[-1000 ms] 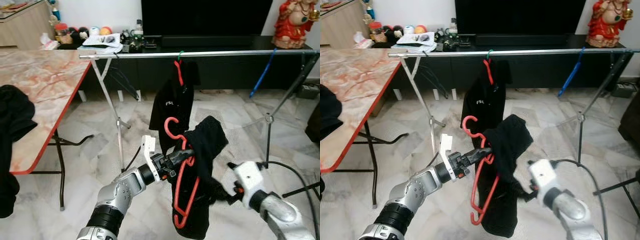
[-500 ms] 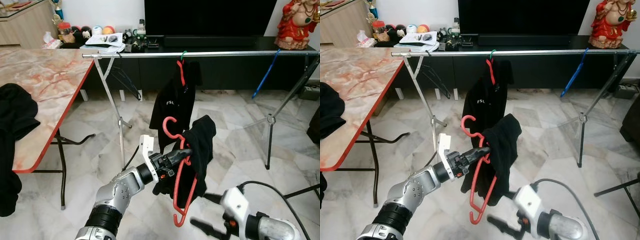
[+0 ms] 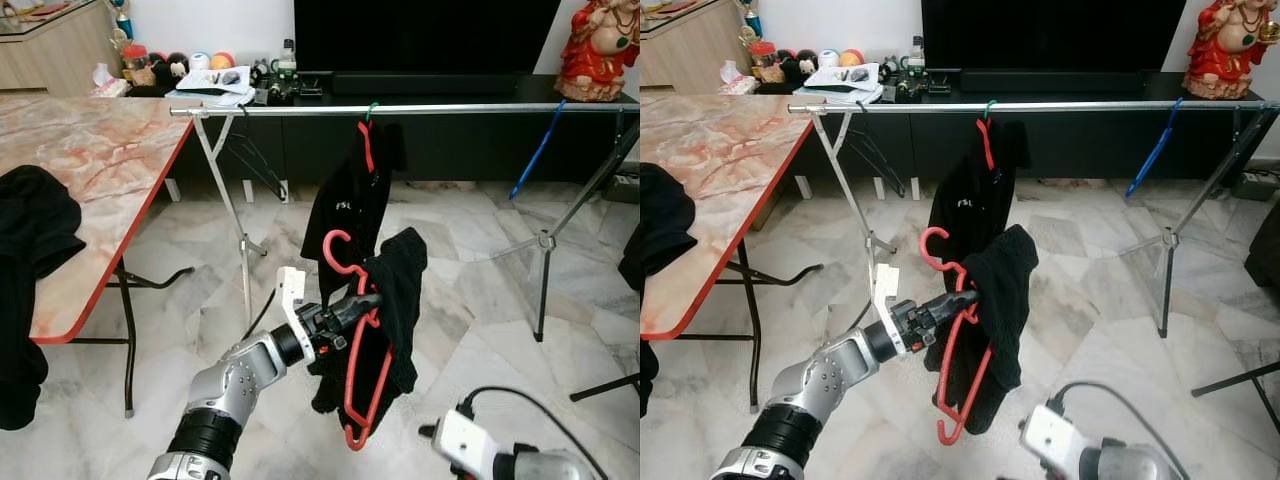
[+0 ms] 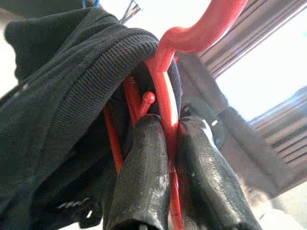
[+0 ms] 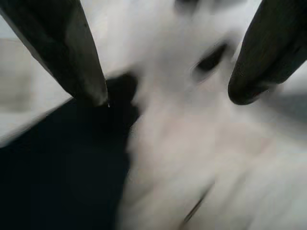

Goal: Hang hanger

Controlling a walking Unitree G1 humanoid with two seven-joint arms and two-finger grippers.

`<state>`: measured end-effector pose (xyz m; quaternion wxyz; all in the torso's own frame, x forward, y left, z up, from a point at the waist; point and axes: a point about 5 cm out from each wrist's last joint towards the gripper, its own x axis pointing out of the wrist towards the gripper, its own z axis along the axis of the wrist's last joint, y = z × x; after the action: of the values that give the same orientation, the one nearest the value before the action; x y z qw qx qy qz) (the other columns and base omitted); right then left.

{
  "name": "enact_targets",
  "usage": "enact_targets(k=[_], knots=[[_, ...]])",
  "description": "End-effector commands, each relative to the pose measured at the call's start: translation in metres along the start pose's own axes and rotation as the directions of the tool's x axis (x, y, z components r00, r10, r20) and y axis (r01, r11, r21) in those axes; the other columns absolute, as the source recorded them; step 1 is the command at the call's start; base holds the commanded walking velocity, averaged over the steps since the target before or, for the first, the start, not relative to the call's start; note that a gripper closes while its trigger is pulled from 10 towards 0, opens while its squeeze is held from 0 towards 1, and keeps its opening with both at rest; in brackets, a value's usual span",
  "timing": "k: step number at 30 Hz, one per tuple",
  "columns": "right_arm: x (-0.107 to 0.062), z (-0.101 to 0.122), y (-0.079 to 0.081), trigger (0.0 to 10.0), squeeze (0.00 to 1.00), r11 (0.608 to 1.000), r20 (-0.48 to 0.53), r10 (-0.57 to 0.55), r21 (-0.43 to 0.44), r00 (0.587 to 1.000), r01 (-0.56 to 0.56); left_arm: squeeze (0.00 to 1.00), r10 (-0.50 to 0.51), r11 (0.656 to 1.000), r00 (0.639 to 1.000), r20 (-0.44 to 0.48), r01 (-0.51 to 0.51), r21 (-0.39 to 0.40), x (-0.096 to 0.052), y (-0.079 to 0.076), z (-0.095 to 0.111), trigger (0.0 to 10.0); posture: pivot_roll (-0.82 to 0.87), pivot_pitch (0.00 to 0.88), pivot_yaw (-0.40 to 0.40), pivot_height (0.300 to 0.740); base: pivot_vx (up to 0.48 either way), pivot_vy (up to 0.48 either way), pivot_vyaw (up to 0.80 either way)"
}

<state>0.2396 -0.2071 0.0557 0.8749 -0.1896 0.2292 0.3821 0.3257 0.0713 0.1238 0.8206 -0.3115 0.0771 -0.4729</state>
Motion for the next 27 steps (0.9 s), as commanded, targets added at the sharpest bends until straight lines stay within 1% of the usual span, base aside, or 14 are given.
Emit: enact_targets(k=[1,2,4,5,7,9,12,14,15,20,22,23,25,27], knots=[[-0.011,0.013,-0.022,10.0,0.00,0.986,0.110,-0.161,0.058,0.981,0.155,0.00,-0.013,0.997,1.000,-0.028,0.015,0.075,-0.001,-0.002,0.000,10.0,-0.09,0.079,0.047,0.740,0.000,0.000,0.00],[-0.019,0.023,-0.032,10.0,0.00,0.963,0.202,-0.260,0.123,0.944,0.239,0.00,0.014,0.993,0.998,-0.067,-0.006,0.118,-0.005,0.002,-0.005,10.0,-0.09,0.080,0.048,0.740,0.000,0.000,0.00],[-0.030,0.032,-0.043,10.0,0.00,0.927,0.276,-0.363,0.199,0.890,0.316,0.00,0.050,0.985,0.992,-0.115,-0.029,0.172,-0.009,0.007,-0.012,10.0,-0.09,0.080,0.050,0.740,0.000,0.000,0.00],[-0.030,0.032,-0.043,10.0,0.00,0.927,0.276,-0.363,0.199,0.890,0.316,0.00,0.050,0.985,0.992,-0.115,-0.029,0.172,-0.009,0.007,-0.012,10.0,-0.09,0.080,0.050,0.740,0.000,0.000,0.00],[-0.042,0.038,-0.058,10.0,0.00,0.880,0.316,-0.465,0.267,0.827,0.392,0.00,0.076,0.967,0.982,-0.171,-0.031,0.255,-0.015,0.010,-0.020,10.0,-0.10,0.082,0.050,0.740,0.000,0.000,0.00],[-0.043,0.040,-0.060,10.0,0.00,0.878,0.324,-0.468,0.273,0.822,0.393,0.00,0.079,0.964,0.982,-0.173,-0.031,0.264,-0.016,0.010,-0.020,10.0,-0.10,0.082,0.050,0.740,0.000,0.000,0.00],[-0.043,0.043,-0.061,10.0,0.00,0.904,0.336,-0.420,0.236,0.843,0.356,0.00,0.077,0.953,0.979,-0.187,-0.017,0.302,-0.019,0.010,-0.023,10.0,-0.10,0.082,0.049,0.740,0.000,0.000,0.00],[-0.042,0.045,-0.057,10.0,0.00,0.936,0.333,-0.350,0.169,0.876,0.309,0.00,0.077,0.936,0.976,-0.203,0.000,0.353,-0.020,0.009,-0.025,10.0,-0.09,0.082,0.048,0.740,0.000,0.000,0.00],[-0.041,0.044,-0.056,10.0,0.00,0.954,0.314,-0.299,0.107,0.901,0.279,0.00,0.081,0.910,0.974,-0.213,0.015,0.415,-0.021,0.009,-0.026,10.0,-0.09,0.082,0.047,0.740,0.000,0.000,0.00],[-0.043,0.041,-0.067,10.0,0.00,0.959,0.255,-0.265,-0.027,0.930,0.281,0.00,0.071,0.862,0.976,-0.207,0.044,0.504,-0.021,0.008,-0.027,10.0,-0.09,0.080,0.046,0.740,0.000,0.000,0.00],[-0.044,0.042,-0.067,10.0,0.00,0.970,0.250,-0.212,-0.066,0.945,0.235,0.00,0.060,0.851,0.975,-0.215,0.063,0.521,-0.022,0.007,-0.028,10.0,-0.09,0.080,0.046,0.740,0.000,0.000,0.00],[-0.046,0.040,-0.066,10.0,0.00,0.978,0.216,-0.133,-0.130,0.967,0.163,0.00,0.040,0.840,0.974,-0.222,0.088,0.535,-0.022,0.005,-0.029,10.0,-0.09,0.081,0.048,0.740,0.000,0.000,0.00],[-0.048,0.038,-0.067,10.0,0.00,0.980,0.190,-0.092,-0.158,0.978,0.123,0.00,0.023,0.831,0.973,-0.228,0.108,0.545,-0.023,0.004,-0.030,10.0,-0.10,0.081,0.051,0.740,0.000,0.000,0.00],[-0.053,0.040,-0.072,10.0,0.00,0.981,0.160,-0.014,-0.191,0.987,0.045,0.00,-0.004,0.796,0.964,-0.266,0.165,0.583,-0.026,0.003,-0.033,10.0,-0.10,0.083,0.054,0.740,0.000,0.000,0.00]])
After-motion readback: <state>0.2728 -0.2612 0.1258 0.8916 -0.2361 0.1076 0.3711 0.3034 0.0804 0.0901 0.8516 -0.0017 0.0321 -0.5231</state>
